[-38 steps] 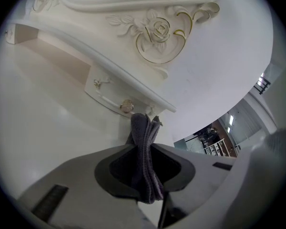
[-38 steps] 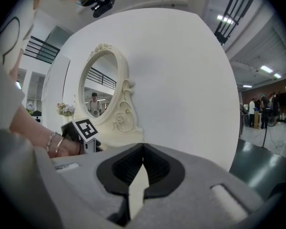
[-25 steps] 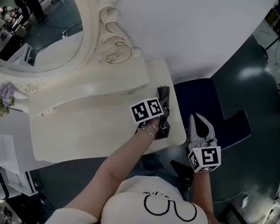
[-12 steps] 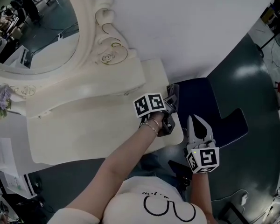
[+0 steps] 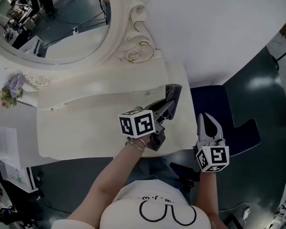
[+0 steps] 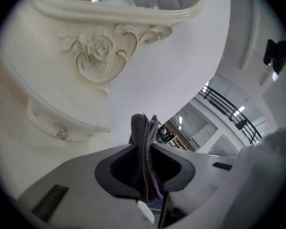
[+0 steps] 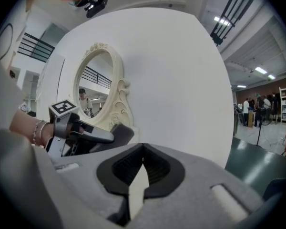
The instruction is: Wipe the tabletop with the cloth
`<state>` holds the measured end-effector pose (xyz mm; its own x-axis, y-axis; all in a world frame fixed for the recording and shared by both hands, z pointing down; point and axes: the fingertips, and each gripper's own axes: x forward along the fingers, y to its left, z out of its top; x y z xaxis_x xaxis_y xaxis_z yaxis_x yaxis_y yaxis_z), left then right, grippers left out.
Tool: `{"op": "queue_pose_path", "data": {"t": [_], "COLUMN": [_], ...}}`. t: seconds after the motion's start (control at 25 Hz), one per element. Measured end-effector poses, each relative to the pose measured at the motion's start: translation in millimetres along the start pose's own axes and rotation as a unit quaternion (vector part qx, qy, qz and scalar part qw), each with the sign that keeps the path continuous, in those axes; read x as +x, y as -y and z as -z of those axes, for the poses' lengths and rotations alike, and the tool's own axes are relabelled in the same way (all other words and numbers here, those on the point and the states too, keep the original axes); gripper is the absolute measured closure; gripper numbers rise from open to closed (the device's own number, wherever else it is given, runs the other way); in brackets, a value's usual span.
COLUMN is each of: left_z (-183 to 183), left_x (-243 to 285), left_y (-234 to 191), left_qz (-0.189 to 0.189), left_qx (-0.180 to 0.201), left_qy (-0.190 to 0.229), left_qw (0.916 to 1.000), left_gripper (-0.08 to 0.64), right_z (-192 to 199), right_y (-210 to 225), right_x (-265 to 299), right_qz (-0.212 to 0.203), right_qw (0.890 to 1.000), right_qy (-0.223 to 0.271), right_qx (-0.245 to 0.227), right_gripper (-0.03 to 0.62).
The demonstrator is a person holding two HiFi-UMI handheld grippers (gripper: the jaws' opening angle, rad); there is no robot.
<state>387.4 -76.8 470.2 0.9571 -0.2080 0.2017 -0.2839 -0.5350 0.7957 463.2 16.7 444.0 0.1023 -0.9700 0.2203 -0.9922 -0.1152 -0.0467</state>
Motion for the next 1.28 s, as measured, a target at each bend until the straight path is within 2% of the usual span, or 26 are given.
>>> {"op": "queue_pose_path", "data": {"t": [0.12, 0.2, 0.24, 0.32, 0.4, 0.44, 0.6, 0.8, 0.96, 1.12, 1.28], "left_z": [-25.5, -44.2, -53.3, -69.7, -82.6, -88.4, -108.4, -129.1, -152.7, -176.1, -192.2], "left_x": [-35.4, -58.7, -70.9, -96.7, -122.7, -135.3, -184.6, -248.5, -310.3, -372.5, -431.2], "left_y": [7.3, 15.3, 19.4, 28.2, 37.0, 40.6, 43.9, 31.3, 18.7, 6.8, -15.1], "left_qz": [-0.001, -0.007, -0.014, -0.026, -0.033, -0.037, -0.066, -0.114, -0.157, -0.196, -0.244], "left_qx": [0.085, 0.164, 0.205, 0.284, 0.343, 0.361, 0.407, 0.451, 0.455, 0.468, 0.465], "left_qy": [0.043, 0.085, 0.11, 0.159, 0.196, 0.208, 0.236, 0.246, 0.274, 0.305, 0.317], "left_qw": [0.9955, 0.9828, 0.9724, 0.9451, 0.9182, 0.9083, 0.88, 0.8506, 0.8328, 0.8063, 0.79], "left_gripper": [0.477, 0.477, 0.477, 0.477, 0.477, 0.477, 0.477, 0.477, 0.477, 0.477, 0.477], "right_z": [-12.6, -22.6, -27.4, -35.9, -44.3, -49.0, -68.7, -93.1, -109.2, -126.7, -140.4], "right_y": [-18.6, -32.4, -39.5, -55.0, -72.3, -81.3, -118.1, -166.7, -216.1, -267.4, -313.5], "right_x": [8.1, 11.4, 12.3, 13.1, 12.6, 12.0, 10.2, 16.0, 23.8, 29.0, 33.8], "right_qz": [-0.006, -0.007, -0.007, -0.008, -0.013, -0.016, -0.027, -0.044, -0.073, -0.108, -0.135], "right_qw": [1.0, 1.0, 0.999, 0.999, 0.998, 0.998, 0.995, 0.991, 0.986, 0.978, 0.971], "right_qy": [0.014, 0.026, 0.033, 0.047, 0.06, 0.066, 0.087, 0.115, 0.127, 0.141, 0.156], "right_qx": [-0.001, -0.002, -0.003, -0.002, -0.004, -0.008, -0.032, -0.052, -0.073, -0.106, -0.12], "right_gripper": [0.591, 0.591, 0.591, 0.591, 0.591, 0.591, 0.591, 0.591, 0.591, 0.591, 0.591]}}
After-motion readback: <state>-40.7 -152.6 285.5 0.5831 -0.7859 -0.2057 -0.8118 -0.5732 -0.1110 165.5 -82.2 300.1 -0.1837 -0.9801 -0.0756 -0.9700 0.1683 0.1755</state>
